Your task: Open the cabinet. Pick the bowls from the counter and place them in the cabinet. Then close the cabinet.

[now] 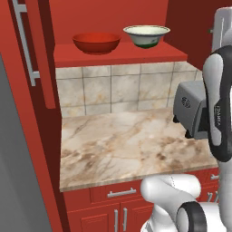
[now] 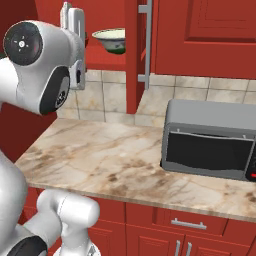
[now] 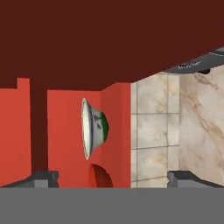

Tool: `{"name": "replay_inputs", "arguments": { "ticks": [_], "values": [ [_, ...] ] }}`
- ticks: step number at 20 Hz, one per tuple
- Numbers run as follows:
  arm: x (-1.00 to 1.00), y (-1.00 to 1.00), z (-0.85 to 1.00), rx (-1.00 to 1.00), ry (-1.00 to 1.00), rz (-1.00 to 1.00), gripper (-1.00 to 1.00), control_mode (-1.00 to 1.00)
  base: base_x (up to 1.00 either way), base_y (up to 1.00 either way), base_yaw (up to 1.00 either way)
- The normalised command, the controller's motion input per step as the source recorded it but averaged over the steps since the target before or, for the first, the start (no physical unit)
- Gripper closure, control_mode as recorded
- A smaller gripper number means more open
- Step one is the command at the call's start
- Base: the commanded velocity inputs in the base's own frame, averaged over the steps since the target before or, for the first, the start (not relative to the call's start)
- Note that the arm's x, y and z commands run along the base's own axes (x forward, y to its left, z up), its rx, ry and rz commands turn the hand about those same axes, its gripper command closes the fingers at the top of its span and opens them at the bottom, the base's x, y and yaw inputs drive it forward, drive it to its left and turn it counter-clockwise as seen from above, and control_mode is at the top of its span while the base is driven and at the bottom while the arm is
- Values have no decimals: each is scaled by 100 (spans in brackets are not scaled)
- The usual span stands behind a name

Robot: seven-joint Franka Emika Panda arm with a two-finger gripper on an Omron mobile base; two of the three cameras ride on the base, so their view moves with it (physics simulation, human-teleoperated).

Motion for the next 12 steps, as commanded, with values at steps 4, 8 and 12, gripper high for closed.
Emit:
{"name": "replay_inputs", "arguments": {
  "ticks": [4,8,12],
  "values": [
    [-90,0,0,0,-20,0,-100,-100,0,0,0],
    [-77,0,0,0,-11,0,-100,-100,0,0,0],
    [-54,0,0,0,-3,0,-100,-100,0,0,0]
  ]
}}
